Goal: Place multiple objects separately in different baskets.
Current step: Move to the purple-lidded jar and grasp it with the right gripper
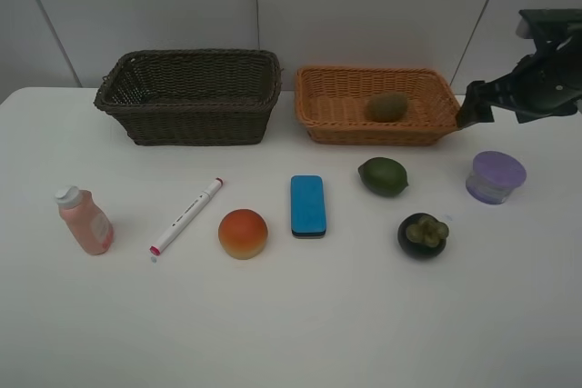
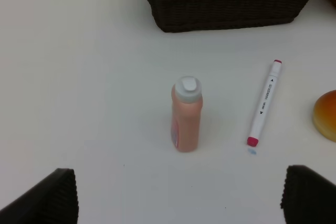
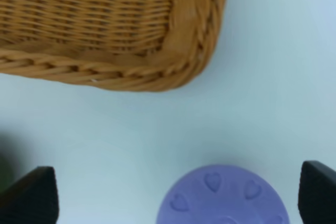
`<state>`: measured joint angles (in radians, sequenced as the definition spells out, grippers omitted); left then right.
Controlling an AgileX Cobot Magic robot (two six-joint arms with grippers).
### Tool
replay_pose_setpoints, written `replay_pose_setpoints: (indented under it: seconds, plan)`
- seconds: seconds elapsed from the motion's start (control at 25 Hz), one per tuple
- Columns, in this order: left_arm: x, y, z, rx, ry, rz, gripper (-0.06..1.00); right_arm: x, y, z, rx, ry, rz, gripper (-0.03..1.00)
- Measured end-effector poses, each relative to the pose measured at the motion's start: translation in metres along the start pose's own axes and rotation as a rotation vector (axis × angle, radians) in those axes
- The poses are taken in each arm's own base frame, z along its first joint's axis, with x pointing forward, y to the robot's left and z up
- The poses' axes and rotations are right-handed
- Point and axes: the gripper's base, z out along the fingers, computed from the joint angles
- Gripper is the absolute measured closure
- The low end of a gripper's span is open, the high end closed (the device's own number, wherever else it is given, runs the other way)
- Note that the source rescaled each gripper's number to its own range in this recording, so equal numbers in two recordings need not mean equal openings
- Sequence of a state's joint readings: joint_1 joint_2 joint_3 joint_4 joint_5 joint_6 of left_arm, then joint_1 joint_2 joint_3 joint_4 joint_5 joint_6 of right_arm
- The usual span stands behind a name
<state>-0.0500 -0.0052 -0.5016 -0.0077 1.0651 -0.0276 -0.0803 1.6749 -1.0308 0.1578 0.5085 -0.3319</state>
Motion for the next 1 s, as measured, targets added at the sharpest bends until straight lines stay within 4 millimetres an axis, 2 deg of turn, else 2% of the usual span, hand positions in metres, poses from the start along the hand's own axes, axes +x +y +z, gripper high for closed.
replay_pose_setpoints:
  seconds: [0.32, 0.64, 1.0]
  plan:
    - [0.000, 0.000, 0.000, 0.000, 0.000, 0.000, -0.06, 0.005, -0.015, 0.002, 0.028, -0.006, 0.040, -0.02]
    - [0.000, 0.000, 0.000, 0.000, 0.000, 0.000, -0.06, 0.018, -0.024, 0.034, 0.023, 0.066, 0.087, 0.01]
    - [0.000, 0.000, 0.000, 0.000, 0.000, 0.000, -0.06, 0.024, -0.027, 0.054, 0.020, 0.102, 0.100, 0.01]
